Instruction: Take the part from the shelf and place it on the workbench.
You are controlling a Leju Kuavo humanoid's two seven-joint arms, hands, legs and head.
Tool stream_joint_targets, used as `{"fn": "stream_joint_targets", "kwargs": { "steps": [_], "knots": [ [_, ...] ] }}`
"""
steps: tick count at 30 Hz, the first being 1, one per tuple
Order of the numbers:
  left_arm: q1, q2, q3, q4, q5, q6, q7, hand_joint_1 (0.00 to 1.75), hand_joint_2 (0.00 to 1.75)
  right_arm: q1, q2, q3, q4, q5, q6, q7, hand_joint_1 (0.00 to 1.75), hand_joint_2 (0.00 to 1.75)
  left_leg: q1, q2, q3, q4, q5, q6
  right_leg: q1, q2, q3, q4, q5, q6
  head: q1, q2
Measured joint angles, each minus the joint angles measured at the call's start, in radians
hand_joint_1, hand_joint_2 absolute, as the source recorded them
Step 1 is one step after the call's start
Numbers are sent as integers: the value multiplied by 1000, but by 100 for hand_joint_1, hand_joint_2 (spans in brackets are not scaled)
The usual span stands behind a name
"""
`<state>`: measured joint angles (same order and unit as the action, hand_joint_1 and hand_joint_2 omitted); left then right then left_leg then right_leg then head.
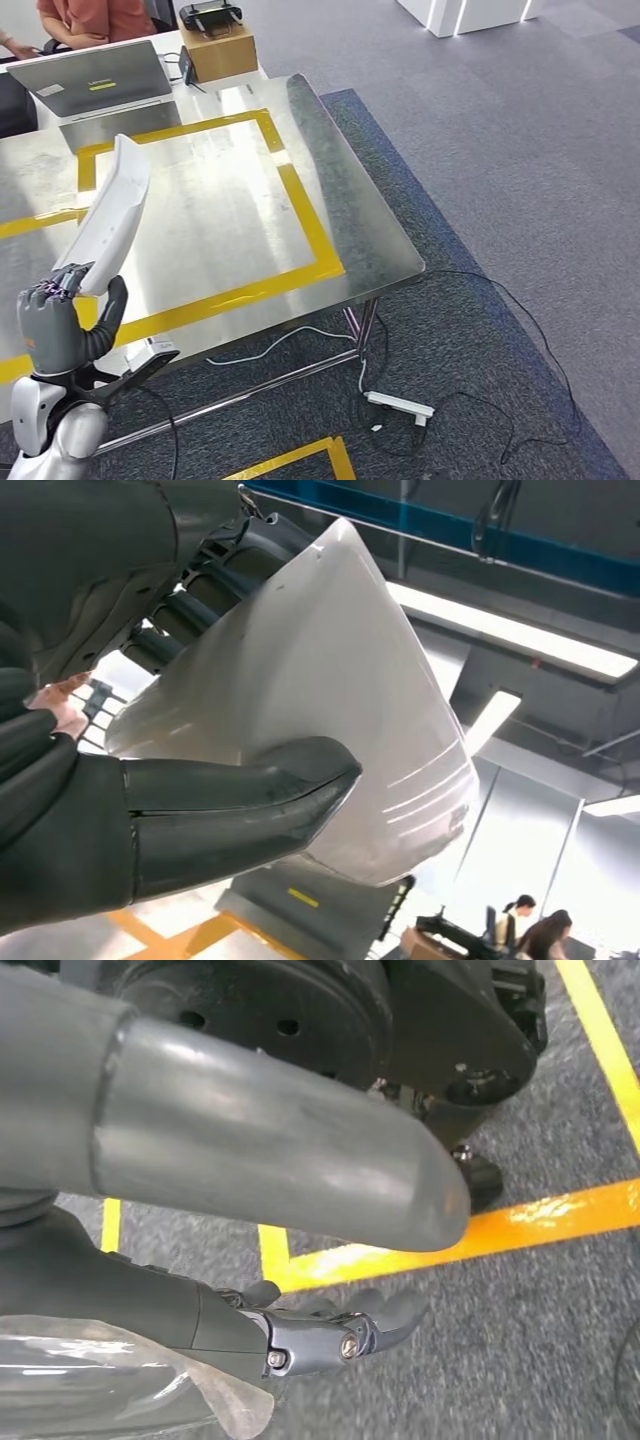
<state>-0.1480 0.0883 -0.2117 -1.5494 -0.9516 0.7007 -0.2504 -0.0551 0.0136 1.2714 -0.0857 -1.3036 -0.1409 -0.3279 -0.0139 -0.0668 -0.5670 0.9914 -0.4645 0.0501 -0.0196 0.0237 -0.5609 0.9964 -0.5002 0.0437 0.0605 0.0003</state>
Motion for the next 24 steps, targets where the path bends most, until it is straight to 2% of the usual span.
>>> {"fn": "stream_joint_targets", "kwargs": {
  "steps": [2, 4, 5, 6, 7, 9, 10, 11, 12, 14, 16, 17, 19, 20, 21, 22, 23, 24],
  "knots": [
    [-1, 0, -3, -6, 6, 0, -6, 175, 175, -2, 0, 3, 0, 0, -1, -2, 0, 0, 8, 4, 21, -32, 14, 7, 4, -6, -22, 49, -30, 2, 3, 0],
    [2, 0, -6, -7, 9, 0, -9, 175, 175, -4, -1, 5, 0, 0, -1, -3, 0, 0, 10, 8, 27, -38, 15, 8, 2, -12, -86, 172, -86, 7, 5, 0],
    [5, 1, -7, -7, 10, 0, -10, 175, 175, -3, -1, 7, 0, 0, -1, -3, 0, 0, 11, 8, 27, -36, 13, 6, 0, -14, -118, 228, -103, 11, 6, 0],
    [7, 1, -9, -7, 10, 0, -11, 175, 175, -2, -1, 8, 0, 0, -2, -3, 0, 0, 12, 8, 27, -34, 10, 3, -2, -15, -137, 257, -104, 15, 6, 0],
    [9, 1, -10, -7, 12, 0, -13, 175, 175, -1, -2, 9, 0, -1, -2, -3, 0, 0, 14, 6, 27, -30, 6, -2, -4, -15, -136, 247, -85, 19, 6, 0],
    [10, 0, -12, -7, 15, 0, -17, 175, 175, 0, -2, 10, 0, -2, -3, -3, 0, 0, 21, 0, 27, -16, -6, -16, -11, -11, -83, 131, -18, 28, 6, 0],
    [10, 0, -12, -8, 18, 0, -20, 175, 175, -1, -2, 10, 0, -2, -3, -3, 0, 0, 21, -3, 23, -5, -14, -25, -13, -4, -51, 72, 2, 29, 8, 0],
    [11, 0, -12, -9, 19, 0, -22, 175, 175, -1, -1, 10, 0, -2, -4, -3, 0, 0, 21, -5, 20, 5, -20, -32, -15, 1, -30, 34, 11, 24, 8, 0],
    [11, 0, -12, -10, 21, 0, -24, 175, 175, -1, -1, 11, 0, -3, -4, -3, 0, 0, 19, -7, 16, 12, -25, -38, -14, 5, -20, 20, 8, 16, 8, 0],
    [15, 0, -12, -13, 22, 0, -28, 175, 175, 0, -2, 11, 0, -3, -4, -2, 0, 0, 19, -12, 13, 17, -28, -43, -12, 0, -20, 25, 3, -5, 6, 0],
    [18, 0, -12, -15, 24, 0, -30, 175, 175, 2, -4, 11, 0, -4, -5, -2, 0, 0, 21, 8, 7, 39, -45, -50, -12, -8, -16, 26, 0, -18, 4, 0],
    [19, -1, -12, -16, 25, 0, -31, 175, 175, 2, -4, 11, 0, -4, -6, -2, 0, 0, 22, 25, -10, 78, -67, -54, -13, -13, -13, 25, -1, -24, 1, 0],
    [20, -1, -12, -16, 27, 0, -31, 175, 175, 3, -5, 11, 0, -4, -5, -2, 0, 0, 22, 53, -74, 211, -129, -61, -10, -24, -10, 25, -5, -32, -4, 0],
    [21, -1, -12, -16, 28, 0, -31, 175, 175, 4, -5, 11, 0, -3, -5, -2, 0, 0, 23, 57, -110, 278, -153, -62, -9, -31, -8, 25, -8, -34, -4, 0],
    [23, -1, -12, -16, 28, 0, -31, 175, 175, 5, -5, 11, 0, -3, -5, -2, 0, 0, 23, 57, -135, 319, -159, -61, -9, -37, -6, 25, -10, -35, -4, 0],
    [25, -1, -12, -16, 29, 0, -31, 175, 175, 5, -5, 11, 0, -3, -5, -2, 0, 0, 23, 58, -141, 322, -144, -59, -8, -41, -3, 25, -13, -36, -4, 0],
    [25, -1, -12, -16, 29, 0, -31, 175, 175, 4, -5, 11, 0, -3, -5, -2, 0, 0, 23, 58, -126, 283, -109, -55, -7, -45, 2, 25, -16, -35, -4, 0],
    [26, -1, -12, -16, 29, 0, -31, 175, 175, 4, -5, 11, 0, -3, -5, -2, 0, 0, 21, 61, -98, 215, -64, -48, -6, -48, 8, 25, -19, -34, -4, 0]
  ]
}}
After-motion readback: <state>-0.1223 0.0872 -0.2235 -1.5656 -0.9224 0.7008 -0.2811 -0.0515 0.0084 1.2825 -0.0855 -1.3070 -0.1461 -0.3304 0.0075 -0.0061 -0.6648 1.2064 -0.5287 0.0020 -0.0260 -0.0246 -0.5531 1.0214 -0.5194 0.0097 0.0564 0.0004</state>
